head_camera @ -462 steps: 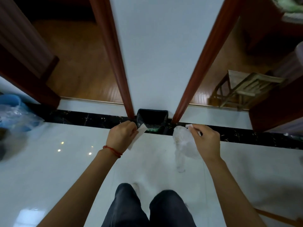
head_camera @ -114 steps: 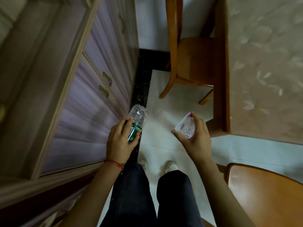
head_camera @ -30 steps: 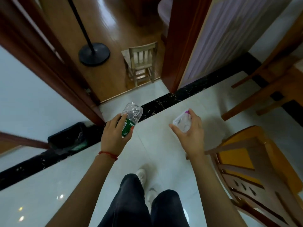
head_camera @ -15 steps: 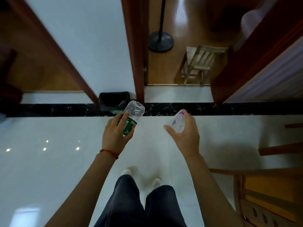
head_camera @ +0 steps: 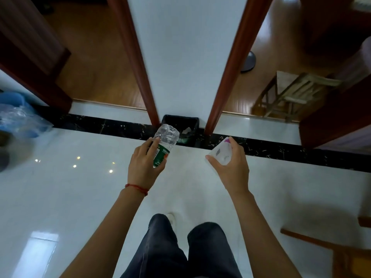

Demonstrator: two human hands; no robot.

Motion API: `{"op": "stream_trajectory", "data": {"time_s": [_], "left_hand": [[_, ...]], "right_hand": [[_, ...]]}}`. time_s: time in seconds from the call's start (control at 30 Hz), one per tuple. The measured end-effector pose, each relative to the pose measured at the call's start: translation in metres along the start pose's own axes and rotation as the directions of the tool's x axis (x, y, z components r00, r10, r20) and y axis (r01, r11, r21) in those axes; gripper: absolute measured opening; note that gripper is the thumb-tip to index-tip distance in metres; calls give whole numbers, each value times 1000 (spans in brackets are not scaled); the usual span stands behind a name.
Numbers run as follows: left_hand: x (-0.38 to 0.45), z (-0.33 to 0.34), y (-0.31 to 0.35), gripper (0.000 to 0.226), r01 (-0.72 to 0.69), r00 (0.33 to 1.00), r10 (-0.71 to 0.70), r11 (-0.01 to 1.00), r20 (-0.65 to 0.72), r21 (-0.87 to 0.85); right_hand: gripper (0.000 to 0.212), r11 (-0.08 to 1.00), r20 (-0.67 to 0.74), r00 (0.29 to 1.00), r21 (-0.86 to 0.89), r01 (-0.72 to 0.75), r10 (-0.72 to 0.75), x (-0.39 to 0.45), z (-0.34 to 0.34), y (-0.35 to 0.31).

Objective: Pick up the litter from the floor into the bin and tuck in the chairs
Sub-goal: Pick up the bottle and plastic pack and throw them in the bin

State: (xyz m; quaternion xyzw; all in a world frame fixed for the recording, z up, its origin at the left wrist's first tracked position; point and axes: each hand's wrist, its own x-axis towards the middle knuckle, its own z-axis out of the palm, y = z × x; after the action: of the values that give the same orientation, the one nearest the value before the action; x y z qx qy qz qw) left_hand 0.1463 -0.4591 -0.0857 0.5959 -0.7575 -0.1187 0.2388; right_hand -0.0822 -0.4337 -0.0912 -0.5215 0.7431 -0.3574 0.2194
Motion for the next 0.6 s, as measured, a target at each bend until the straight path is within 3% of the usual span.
{"op": "stream_trajectory", "data": {"time_s": [0.6], "left_hand": [[153,39,-77,60,79,996,-78,997,42,-19]], "right_hand": [[78,1000,76,997,26,2,-4,171,95,-27]]}}
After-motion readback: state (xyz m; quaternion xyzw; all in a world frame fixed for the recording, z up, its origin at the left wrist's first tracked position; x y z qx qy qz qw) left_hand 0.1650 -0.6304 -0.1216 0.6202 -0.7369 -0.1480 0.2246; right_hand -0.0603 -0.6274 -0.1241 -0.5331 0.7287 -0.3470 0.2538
